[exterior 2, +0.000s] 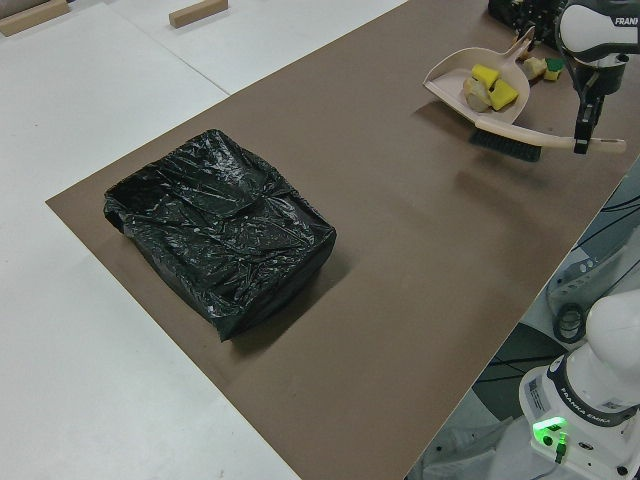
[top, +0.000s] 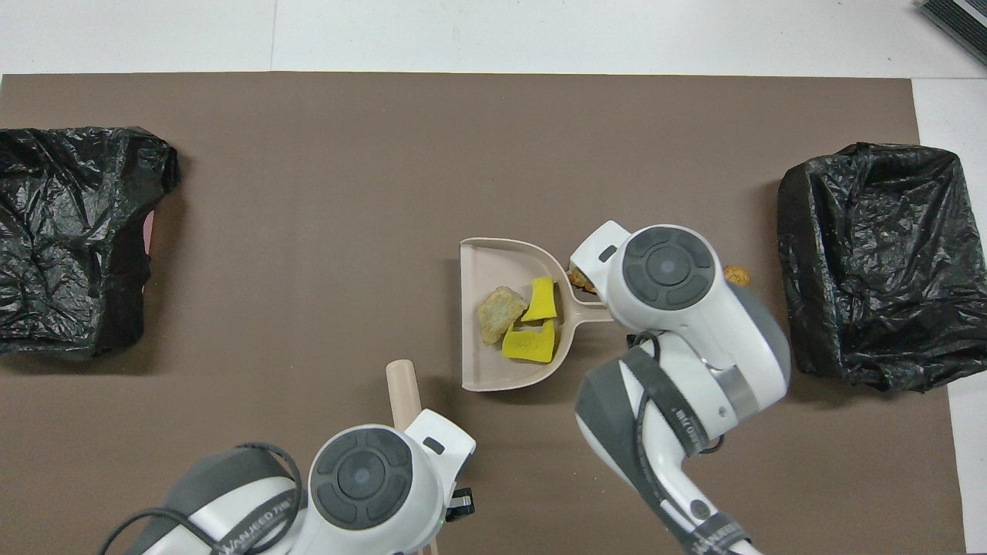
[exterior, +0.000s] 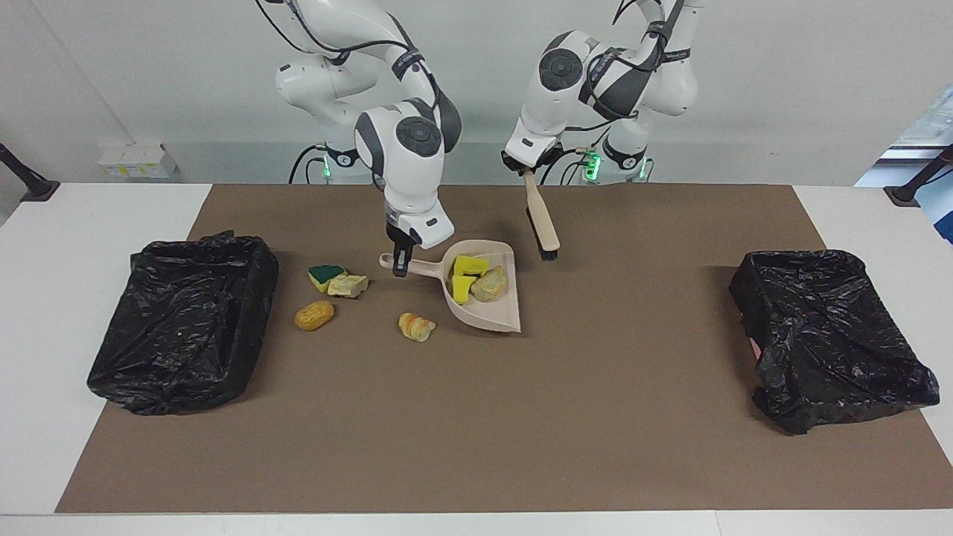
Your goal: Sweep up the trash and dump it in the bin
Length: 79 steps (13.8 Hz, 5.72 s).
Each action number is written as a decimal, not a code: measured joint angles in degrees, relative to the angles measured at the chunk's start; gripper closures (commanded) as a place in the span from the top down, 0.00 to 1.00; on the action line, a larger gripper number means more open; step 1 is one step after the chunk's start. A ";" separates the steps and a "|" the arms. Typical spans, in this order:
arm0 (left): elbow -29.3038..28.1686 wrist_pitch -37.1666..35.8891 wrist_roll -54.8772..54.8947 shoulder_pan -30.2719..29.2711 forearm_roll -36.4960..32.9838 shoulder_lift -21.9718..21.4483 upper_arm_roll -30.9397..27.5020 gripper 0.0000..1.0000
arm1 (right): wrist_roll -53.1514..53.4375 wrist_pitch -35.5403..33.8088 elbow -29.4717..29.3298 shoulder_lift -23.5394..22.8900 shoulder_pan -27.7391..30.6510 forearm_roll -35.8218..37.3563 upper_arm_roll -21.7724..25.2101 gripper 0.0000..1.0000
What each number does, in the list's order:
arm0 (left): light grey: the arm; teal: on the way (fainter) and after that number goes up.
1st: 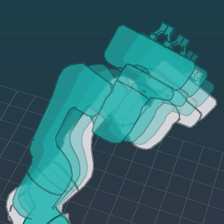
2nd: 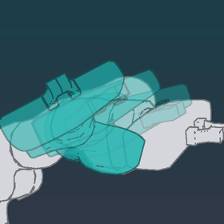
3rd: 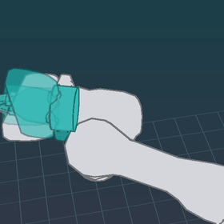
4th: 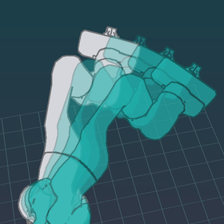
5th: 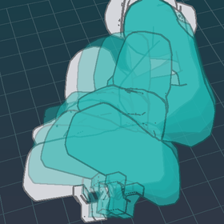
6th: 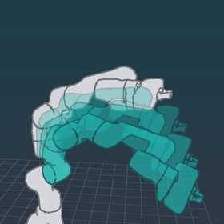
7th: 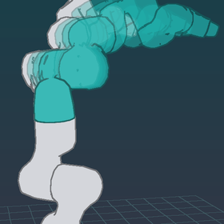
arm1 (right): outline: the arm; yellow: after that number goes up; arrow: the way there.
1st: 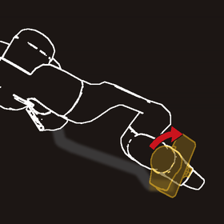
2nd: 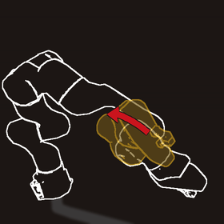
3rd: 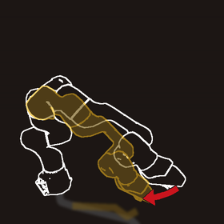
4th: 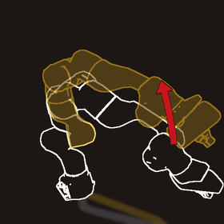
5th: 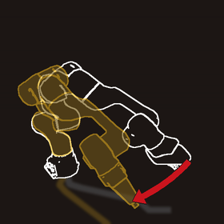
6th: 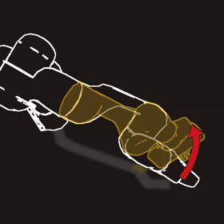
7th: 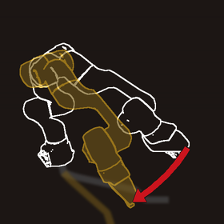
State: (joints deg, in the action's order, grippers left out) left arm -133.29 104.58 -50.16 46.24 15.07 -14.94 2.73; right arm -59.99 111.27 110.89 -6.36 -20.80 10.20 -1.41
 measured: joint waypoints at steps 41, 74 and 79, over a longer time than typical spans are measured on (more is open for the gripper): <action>8.10 1.80 28.83 -23.59 -10.08 0.81 7.99 1.00 | -34.75 1.32 -18.66 -0.51 36.86 49.05 -0.11 0.00; 49.00 -22.12 52.92 -39.98 -13.62 13.12 -0.70 1.00 | 70.30 -5.03 -11.56 -2.33 2.61 -9.23 -2.33 0.00; 49.00 -22.37 52.82 -39.70 -13.62 12.92 -1.61 1.00 | 85.12 4.41 -11.70 -9.42 -6.19 -12.97 -2.31 0.00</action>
State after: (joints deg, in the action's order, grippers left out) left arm -84.29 82.22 2.66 6.54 1.46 -2.02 1.12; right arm 25.13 115.68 99.19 -15.79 -26.99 -2.77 -3.72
